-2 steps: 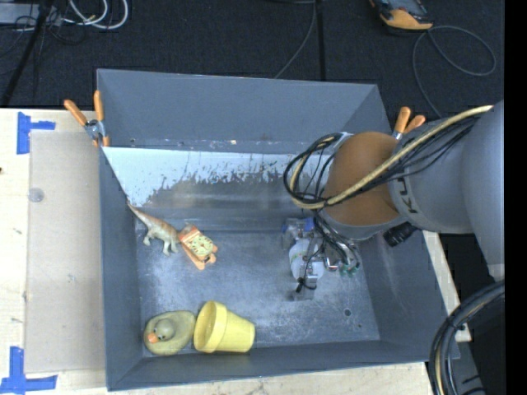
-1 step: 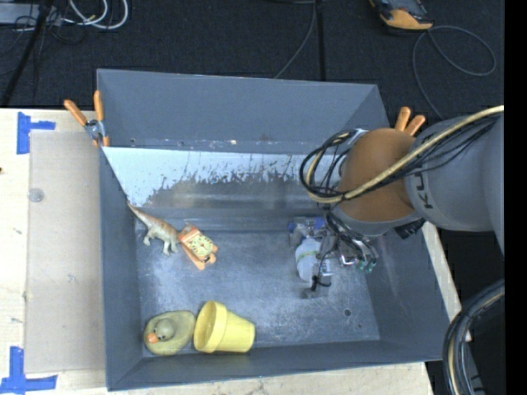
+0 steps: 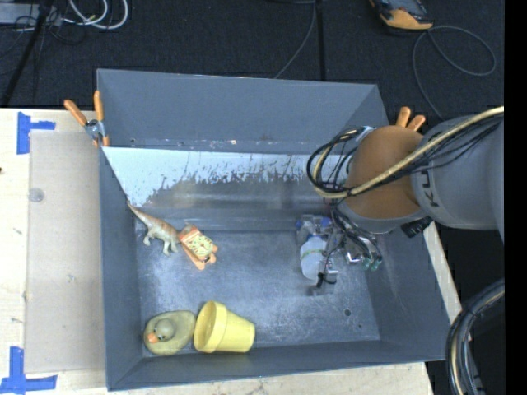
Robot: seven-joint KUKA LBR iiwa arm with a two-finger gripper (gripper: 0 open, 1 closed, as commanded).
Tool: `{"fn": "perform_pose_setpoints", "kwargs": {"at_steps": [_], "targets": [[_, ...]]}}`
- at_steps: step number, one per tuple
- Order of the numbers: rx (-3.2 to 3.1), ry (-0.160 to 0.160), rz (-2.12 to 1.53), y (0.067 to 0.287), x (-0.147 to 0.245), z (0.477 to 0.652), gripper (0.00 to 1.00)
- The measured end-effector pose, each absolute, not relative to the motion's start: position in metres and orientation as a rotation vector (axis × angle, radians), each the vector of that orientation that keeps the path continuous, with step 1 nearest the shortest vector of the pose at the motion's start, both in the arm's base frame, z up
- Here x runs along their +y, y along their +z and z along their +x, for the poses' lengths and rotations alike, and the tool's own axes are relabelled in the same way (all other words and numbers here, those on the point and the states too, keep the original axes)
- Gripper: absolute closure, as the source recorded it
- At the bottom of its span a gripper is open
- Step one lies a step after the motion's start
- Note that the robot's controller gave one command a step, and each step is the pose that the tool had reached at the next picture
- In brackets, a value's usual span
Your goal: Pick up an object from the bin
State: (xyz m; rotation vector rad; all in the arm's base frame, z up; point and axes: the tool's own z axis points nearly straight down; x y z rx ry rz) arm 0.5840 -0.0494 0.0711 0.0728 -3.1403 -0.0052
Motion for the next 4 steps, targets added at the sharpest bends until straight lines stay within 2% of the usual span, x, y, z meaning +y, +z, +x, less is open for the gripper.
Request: {"fn": "perform_pose_setpoints", "kwargs": {"at_steps": [1, 2, 3, 4], "targets": [[-3.138, -0.005, 0.108, 0.070, -0.038, 0.576, 0.00], [-3.082, -0.039, -0.353, 0.068, -0.085, 0.611, 1.00], [-3.083, -0.037, -0.349, 0.067, -0.084, 0.611, 1.00], [-3.085, -0.039, -0.348, 0.220, -0.098, 0.615, 1.00]]}}
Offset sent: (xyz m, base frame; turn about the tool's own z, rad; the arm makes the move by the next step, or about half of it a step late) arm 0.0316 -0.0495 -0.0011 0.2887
